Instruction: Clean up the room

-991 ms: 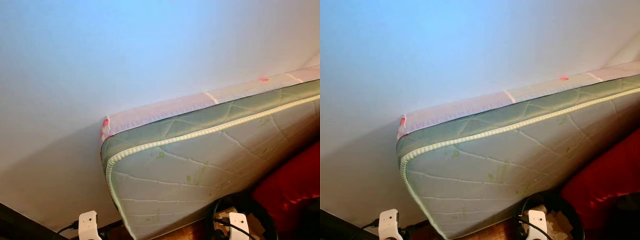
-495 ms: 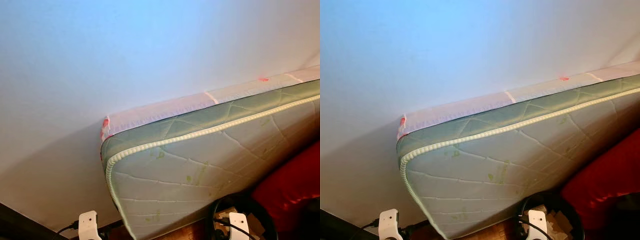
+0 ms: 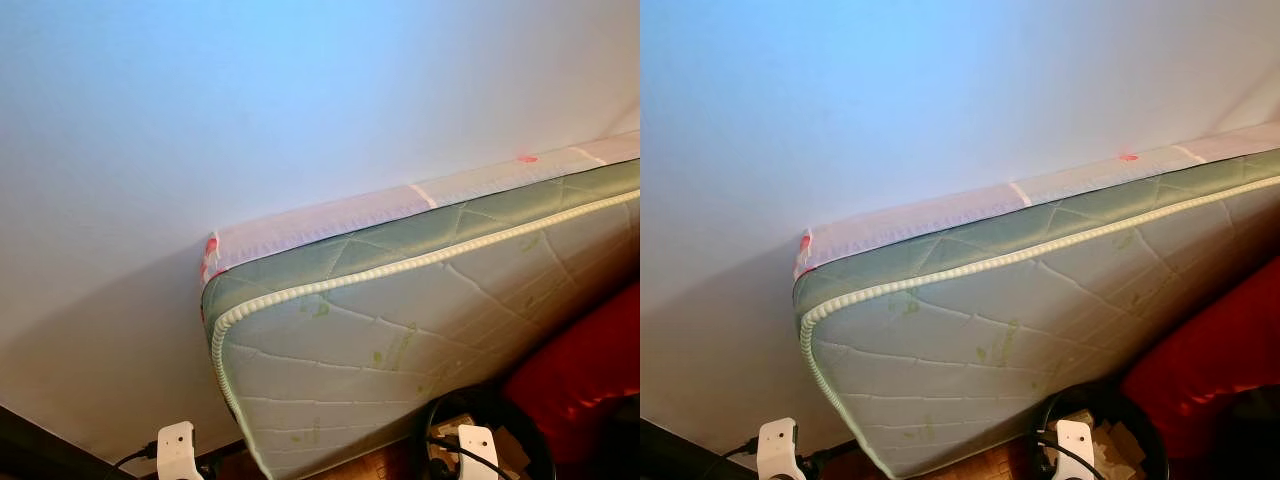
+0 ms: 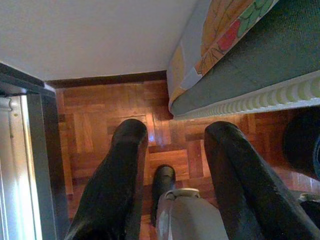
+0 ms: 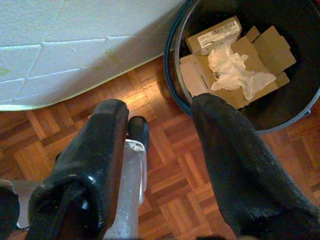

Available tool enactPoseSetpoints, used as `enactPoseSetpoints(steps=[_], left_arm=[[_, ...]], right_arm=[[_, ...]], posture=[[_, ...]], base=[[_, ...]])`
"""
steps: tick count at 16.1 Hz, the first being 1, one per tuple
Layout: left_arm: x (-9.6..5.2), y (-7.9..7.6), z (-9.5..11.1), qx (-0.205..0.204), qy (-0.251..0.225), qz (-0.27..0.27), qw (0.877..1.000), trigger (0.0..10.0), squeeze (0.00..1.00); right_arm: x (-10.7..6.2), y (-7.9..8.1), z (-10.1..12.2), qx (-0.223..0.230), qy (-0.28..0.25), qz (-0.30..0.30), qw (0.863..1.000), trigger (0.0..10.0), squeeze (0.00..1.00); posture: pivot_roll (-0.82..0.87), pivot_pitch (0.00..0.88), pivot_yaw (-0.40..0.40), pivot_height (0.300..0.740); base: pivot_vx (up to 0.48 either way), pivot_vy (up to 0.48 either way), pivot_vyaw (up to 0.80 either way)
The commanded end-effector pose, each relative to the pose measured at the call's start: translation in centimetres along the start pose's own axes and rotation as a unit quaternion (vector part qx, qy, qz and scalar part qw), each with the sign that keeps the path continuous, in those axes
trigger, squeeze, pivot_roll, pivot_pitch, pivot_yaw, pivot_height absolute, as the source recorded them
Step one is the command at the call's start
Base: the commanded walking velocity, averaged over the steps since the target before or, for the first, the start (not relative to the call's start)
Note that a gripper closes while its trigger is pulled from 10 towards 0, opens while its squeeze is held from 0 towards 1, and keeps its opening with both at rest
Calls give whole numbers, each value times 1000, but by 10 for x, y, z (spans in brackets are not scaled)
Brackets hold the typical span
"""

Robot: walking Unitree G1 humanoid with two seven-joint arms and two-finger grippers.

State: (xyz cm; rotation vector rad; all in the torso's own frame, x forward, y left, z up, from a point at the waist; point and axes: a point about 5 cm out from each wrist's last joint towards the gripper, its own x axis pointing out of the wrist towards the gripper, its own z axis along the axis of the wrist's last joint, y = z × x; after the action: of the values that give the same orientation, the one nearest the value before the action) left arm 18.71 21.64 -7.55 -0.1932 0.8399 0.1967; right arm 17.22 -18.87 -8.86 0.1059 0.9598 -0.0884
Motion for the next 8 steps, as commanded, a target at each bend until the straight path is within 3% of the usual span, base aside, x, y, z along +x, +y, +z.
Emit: enactPoseSetpoints(steps=[1,8], left_arm=[[-16,39,-32,47,55,40,997,10000,0],[-17,42,-32,50,55,40,996,10000,0]], right_arm=[[0,-19,10,11,12,-19,1000,10000,0],[0,-19,10,13,10,-20,1000,10000,0]], posture=[[34,0,11,740],[33,0,12,740]], base=[[0,0,0],[-272,0,0]])
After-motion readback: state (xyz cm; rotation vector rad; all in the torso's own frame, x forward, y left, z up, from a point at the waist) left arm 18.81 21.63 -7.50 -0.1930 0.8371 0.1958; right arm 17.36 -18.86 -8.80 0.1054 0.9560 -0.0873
